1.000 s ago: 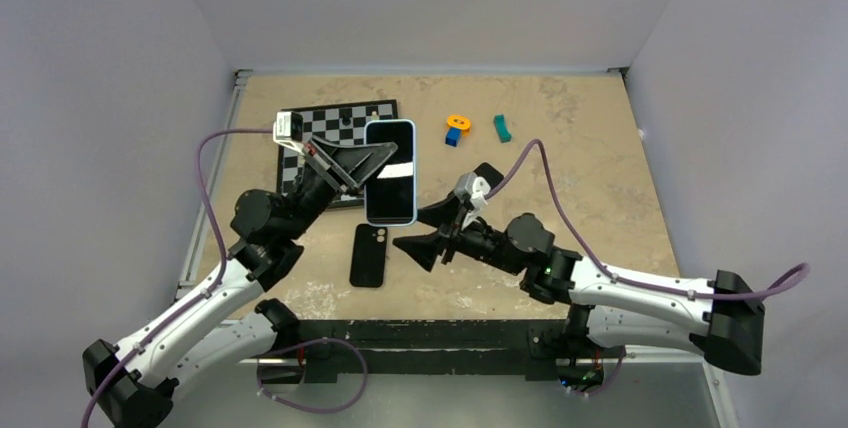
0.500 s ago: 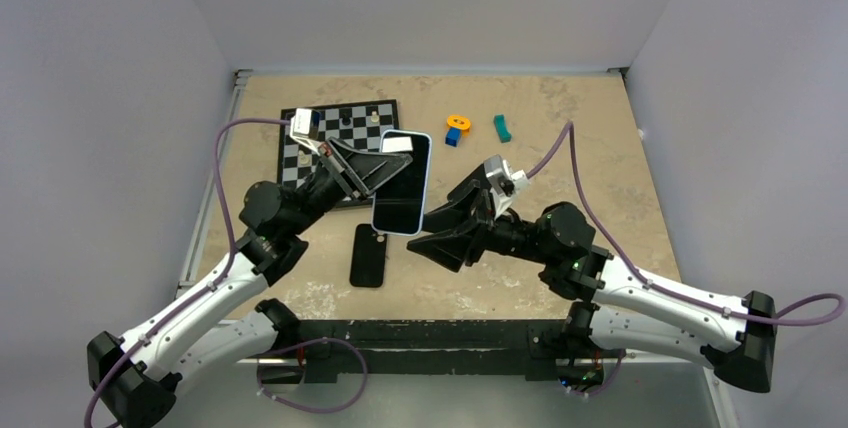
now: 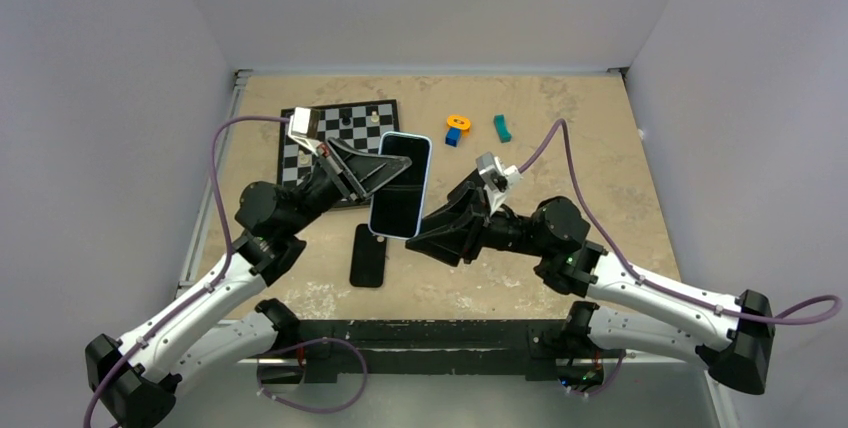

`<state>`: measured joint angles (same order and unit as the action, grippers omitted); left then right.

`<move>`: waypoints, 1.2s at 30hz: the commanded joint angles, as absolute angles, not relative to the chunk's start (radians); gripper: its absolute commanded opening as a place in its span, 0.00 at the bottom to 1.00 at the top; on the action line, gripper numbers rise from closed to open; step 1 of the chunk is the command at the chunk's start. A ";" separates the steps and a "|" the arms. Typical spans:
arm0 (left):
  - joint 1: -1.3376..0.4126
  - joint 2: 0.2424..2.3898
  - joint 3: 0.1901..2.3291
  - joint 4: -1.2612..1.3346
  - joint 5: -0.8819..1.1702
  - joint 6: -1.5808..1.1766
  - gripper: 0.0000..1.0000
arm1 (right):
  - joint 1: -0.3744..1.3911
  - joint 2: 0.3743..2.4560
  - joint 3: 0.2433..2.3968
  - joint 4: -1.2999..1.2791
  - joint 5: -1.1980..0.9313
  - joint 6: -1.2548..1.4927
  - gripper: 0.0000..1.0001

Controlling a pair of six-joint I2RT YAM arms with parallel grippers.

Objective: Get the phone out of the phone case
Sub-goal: Remove the phone case from the phone.

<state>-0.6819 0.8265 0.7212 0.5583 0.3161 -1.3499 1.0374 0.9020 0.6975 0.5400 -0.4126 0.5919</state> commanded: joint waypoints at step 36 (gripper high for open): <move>-0.678 0.796 0.835 0.493 0.321 -1.266 0.00 | 1.003 0.884 0.637 0.698 -0.488 0.639 0.63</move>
<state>-0.6785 0.8227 0.7990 0.4854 0.4088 -1.3685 0.9951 0.8730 0.6903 0.4370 -0.3500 0.4435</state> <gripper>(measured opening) 0.205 0.623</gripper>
